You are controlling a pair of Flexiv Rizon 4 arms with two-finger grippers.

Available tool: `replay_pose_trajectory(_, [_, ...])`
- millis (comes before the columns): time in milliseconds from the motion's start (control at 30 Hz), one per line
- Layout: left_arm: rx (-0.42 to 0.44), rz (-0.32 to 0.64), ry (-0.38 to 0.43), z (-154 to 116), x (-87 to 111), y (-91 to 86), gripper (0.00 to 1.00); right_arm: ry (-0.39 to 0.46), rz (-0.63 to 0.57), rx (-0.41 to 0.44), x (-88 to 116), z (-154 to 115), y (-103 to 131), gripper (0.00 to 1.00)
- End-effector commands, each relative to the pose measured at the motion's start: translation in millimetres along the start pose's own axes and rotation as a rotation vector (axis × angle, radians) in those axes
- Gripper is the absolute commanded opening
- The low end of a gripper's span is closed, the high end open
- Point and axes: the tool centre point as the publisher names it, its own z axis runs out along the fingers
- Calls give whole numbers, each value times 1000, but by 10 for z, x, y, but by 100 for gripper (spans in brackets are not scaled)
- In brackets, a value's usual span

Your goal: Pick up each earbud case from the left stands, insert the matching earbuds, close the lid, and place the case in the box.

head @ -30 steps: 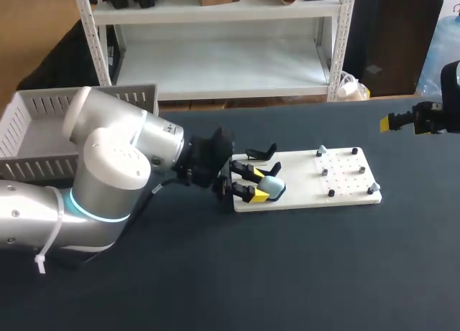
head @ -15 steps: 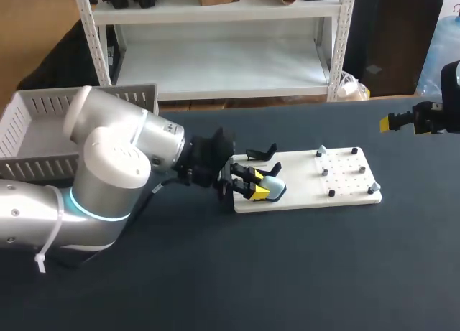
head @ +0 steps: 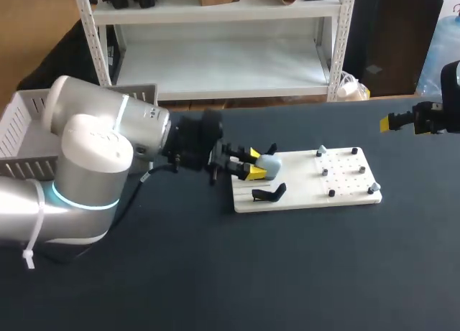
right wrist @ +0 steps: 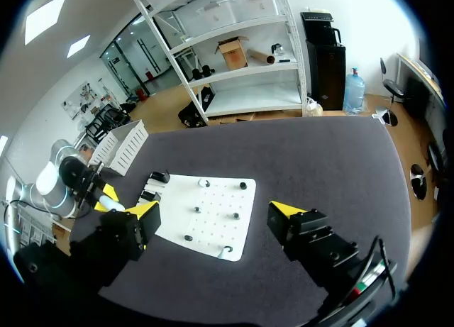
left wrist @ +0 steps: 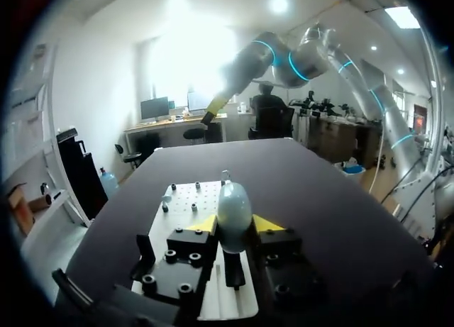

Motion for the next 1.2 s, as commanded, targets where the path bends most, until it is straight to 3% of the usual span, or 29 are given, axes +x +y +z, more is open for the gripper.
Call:
replay_pose_trajectory(33, [-62,30,-40,-14,-114,-116,0,1,-1,-7,-3,6,-17,100])
replay_pose_trajectory(167, [-61,39,-48,-4,-209,-128,0,1,-1,-7,-3,6,-17,100])
replay_pose_trajectory(967, [-61,39,-48,-4,-209,-128,0,7,-9,-14,3,49,17,100])
replay_pose_trajectory(1200, [-77,45,-180,156,-267,-120,0,-8,-123,-40,109,-85,354,100])
